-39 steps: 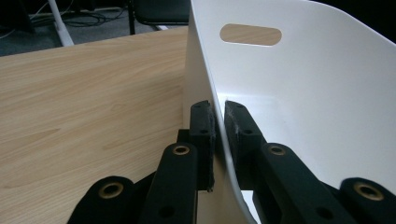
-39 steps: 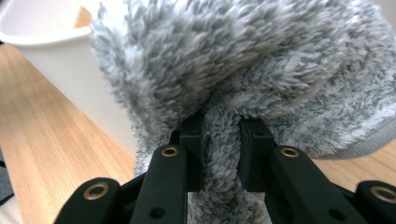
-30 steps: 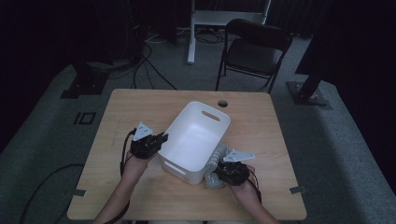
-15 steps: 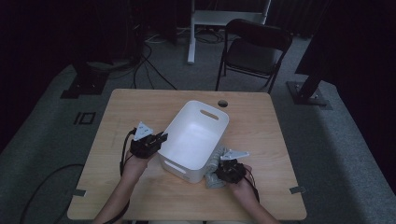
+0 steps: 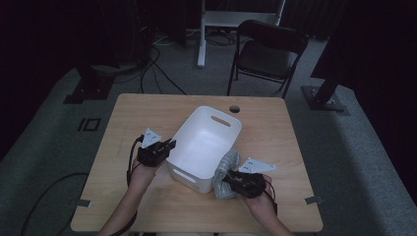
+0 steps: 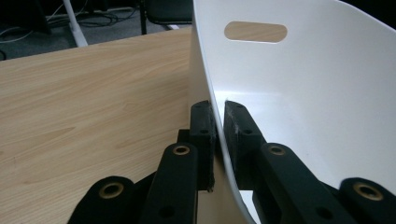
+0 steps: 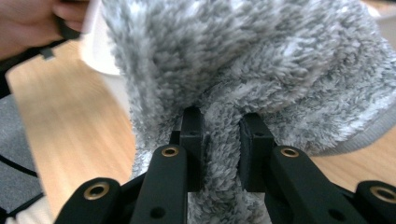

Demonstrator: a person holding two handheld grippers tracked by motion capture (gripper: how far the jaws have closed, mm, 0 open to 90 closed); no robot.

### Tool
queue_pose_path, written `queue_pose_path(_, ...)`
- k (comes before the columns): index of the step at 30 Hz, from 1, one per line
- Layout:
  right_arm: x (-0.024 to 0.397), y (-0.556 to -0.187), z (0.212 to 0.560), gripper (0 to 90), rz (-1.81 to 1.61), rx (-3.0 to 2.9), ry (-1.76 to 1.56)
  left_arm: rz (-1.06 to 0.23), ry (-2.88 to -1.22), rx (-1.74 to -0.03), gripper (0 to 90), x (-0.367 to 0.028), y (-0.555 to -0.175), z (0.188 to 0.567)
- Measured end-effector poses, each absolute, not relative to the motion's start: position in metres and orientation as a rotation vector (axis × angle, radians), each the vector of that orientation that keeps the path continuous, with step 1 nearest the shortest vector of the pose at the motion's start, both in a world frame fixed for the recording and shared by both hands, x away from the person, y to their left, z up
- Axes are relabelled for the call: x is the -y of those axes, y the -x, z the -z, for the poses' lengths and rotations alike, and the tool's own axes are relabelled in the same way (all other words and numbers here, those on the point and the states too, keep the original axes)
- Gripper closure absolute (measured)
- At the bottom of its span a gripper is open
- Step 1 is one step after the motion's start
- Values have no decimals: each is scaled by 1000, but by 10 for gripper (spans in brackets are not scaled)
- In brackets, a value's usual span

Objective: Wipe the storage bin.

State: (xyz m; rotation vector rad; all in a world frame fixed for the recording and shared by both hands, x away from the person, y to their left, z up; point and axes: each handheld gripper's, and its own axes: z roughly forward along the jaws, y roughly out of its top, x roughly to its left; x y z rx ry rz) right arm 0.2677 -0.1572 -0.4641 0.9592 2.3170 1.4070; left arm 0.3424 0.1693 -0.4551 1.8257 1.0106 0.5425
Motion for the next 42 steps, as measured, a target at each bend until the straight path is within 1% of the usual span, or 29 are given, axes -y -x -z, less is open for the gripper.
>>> queue_pose_path(5, 151, -266, 467, 751, -1381, -2318, -932, -519, -1808, -992, 826, -171, -342, 457)
queue_pose_path(14, 149, -280, 489, 749, -1303, -2387, -1009, -520, -1803, -997, 829, -170, -342, 457)
queue_pose_path(24, 150, -290, 502, 749, -1250, -2411, -1041, -535, -1814, -999, 828, -170, -342, 456)
queue_pose_path(35, 149, -306, 525, 749, -1134, -2467, -1098, -554, -1824, -998, 827, -169, -342, 456)
queue_pose_path(39, 150, -303, 518, 753, -1143, -2465, -1091, -554, -1812, -1011, 827, -169, -342, 456)
queue_pose_path(42, 155, -291, 500, 753, -1227, -2433, -1056, -558, -1815, -1011, 829, -168, -342, 456)
